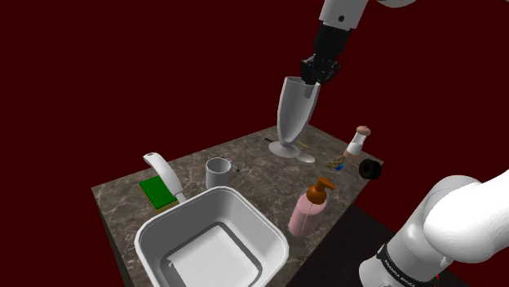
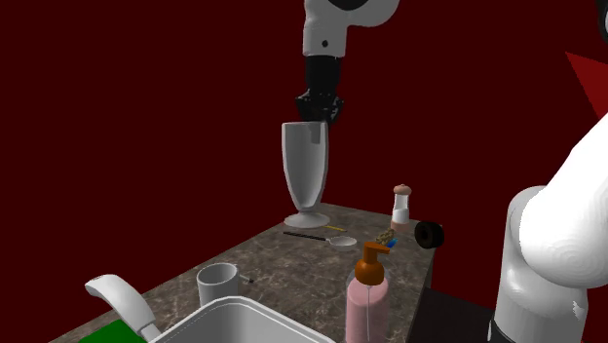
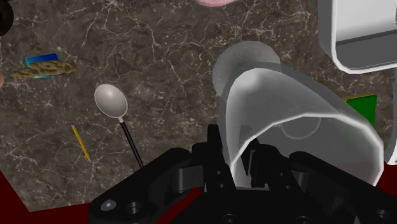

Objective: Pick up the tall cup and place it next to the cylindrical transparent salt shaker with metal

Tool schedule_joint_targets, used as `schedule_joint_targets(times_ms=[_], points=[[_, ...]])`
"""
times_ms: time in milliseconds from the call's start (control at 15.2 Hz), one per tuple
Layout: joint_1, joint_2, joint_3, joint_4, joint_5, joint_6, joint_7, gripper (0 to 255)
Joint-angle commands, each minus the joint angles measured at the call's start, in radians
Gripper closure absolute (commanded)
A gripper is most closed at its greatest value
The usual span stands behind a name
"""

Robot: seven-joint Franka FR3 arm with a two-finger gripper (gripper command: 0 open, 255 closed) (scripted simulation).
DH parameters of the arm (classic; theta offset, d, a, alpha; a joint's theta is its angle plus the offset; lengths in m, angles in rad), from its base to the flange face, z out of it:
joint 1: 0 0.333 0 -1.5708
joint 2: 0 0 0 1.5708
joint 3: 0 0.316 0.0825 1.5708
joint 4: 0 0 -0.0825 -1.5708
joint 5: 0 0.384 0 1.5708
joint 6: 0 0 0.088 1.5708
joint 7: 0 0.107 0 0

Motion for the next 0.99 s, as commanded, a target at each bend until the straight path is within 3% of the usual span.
schedule_joint_targets(times_ms=[0,660,924], points=[[-0.001,0.012,0.0,0.04,-0.001,-0.027,0.0,255],[-0.004,0.06,-0.001,0.219,-0.006,-0.159,0.001,255],[-0.024,0.023,-0.057,0.188,-0.023,-0.164,-0.072,255]])
